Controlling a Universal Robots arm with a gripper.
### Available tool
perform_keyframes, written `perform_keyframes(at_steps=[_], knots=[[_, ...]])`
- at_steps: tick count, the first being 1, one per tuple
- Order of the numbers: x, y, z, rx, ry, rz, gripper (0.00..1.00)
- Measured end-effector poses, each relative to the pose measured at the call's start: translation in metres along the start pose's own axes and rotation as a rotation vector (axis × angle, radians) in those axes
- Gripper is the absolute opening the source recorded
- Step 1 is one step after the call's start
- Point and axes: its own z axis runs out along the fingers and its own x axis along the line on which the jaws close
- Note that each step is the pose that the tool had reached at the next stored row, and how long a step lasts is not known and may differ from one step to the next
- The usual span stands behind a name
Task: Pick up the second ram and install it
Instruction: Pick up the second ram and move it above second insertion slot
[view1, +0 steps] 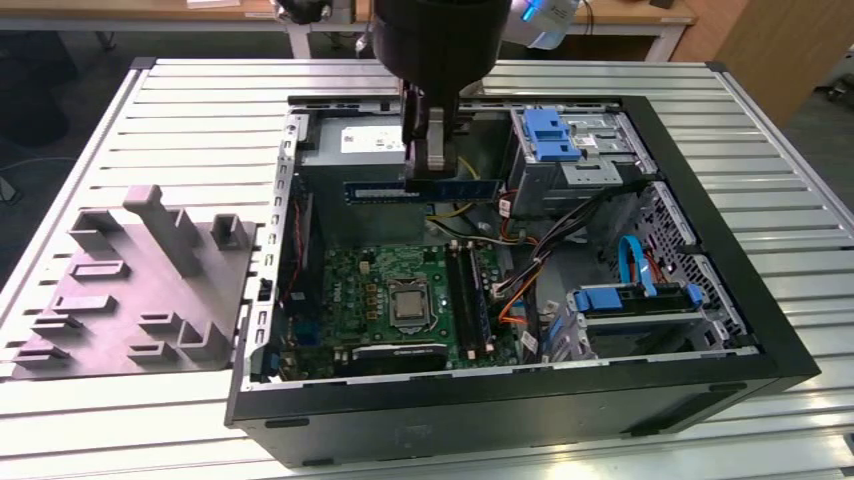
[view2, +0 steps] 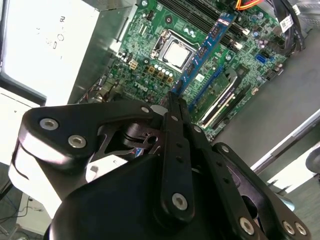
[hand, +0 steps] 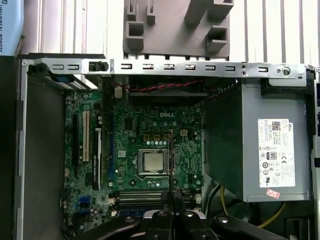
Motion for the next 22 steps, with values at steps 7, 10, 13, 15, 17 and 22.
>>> perform_keyframes(at_steps=[7,10,13,15,17,22], knots=[[0.0008,-0.0010,0.0125,-0.0001,0.0002,0.000,0.12],[0.0010,-0.0013,0.0156,-0.0001,0.0001,0.000,0.12],[0.0013,-0.0027,0.0188,0.0000,0.0001,0.000,0.12],[0.0014,-0.0040,0.0214,0.0000,0.0001,0.000,0.12],[0.0016,-0.0050,0.0241,-0.0001,0.0001,0.000,0.12],[0.0020,-0.0057,0.0302,0.0000,0.0001,0.000,0.12]])
